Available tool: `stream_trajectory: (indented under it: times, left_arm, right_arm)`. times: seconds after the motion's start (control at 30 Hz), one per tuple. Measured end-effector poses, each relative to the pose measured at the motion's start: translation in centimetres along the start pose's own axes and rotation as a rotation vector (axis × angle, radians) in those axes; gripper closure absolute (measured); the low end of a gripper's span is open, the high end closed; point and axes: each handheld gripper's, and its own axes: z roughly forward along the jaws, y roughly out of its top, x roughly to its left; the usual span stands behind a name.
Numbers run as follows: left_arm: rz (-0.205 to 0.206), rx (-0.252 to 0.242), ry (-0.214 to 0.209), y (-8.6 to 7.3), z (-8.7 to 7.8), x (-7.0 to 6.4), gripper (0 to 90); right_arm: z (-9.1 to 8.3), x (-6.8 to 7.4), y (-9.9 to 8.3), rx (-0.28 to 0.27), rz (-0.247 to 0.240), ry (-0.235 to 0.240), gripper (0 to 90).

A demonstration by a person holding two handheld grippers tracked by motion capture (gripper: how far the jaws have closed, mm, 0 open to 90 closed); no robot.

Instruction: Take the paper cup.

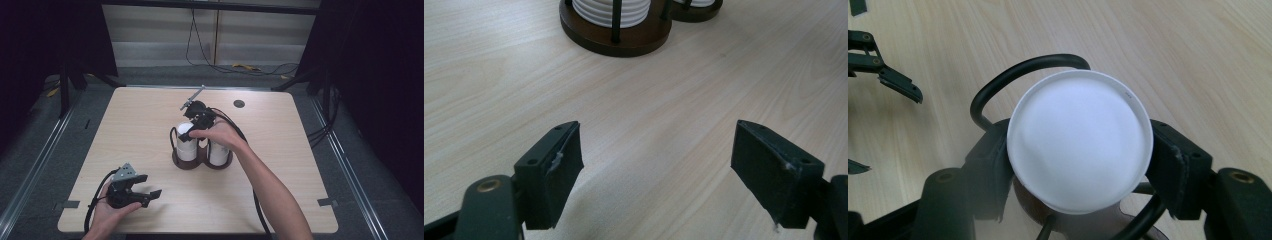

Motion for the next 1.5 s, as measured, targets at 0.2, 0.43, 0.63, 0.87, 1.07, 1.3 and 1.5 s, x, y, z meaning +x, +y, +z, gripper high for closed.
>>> stream_trajectory:
  times: [0.2,0.43,0.63,0.87,1.07,1.3,1.5]
  left_arm:
    - [-0.001,0.001,-0.001,0.0,0.0,0.0,20.5]
    - [-0.001,0.002,-0.002,0.0,0.0,0.0,20.5]
    - [-0.001,0.001,-0.002,0.0,0.1,0.0,20.5]
    - [-0.001,0.008,-0.002,0.0,0.1,0.0,20.5]
    - [-0.002,0.005,-0.002,0.0,0.1,-0.1,20.5]
    - [-0.002,0.007,-0.003,0.1,0.2,0.0,20.5]
    - [0.0,0.009,-0.001,0.1,0.3,0.0,20.5]
  right_arm:
    - [-0.3,0.1,0.0,-0.005,-0.007,-0.003,34.3]
    - [-0.7,0.1,0.1,-0.021,-0.01,-0.009,35.0]
    - [-1.2,0.3,0.2,-0.026,-0.014,-0.012,35.6]
    - [-2.0,0.4,0.4,-0.041,-0.017,-0.019,35.9]
    - [-2.4,0.5,0.5,-0.052,-0.012,-0.019,36.4]
    - [-2.9,0.7,0.6,-0.075,-0.007,-0.023,36.7]
    - [-3.3,0.7,0.6,-0.092,-0.01,-0.026,36.8]
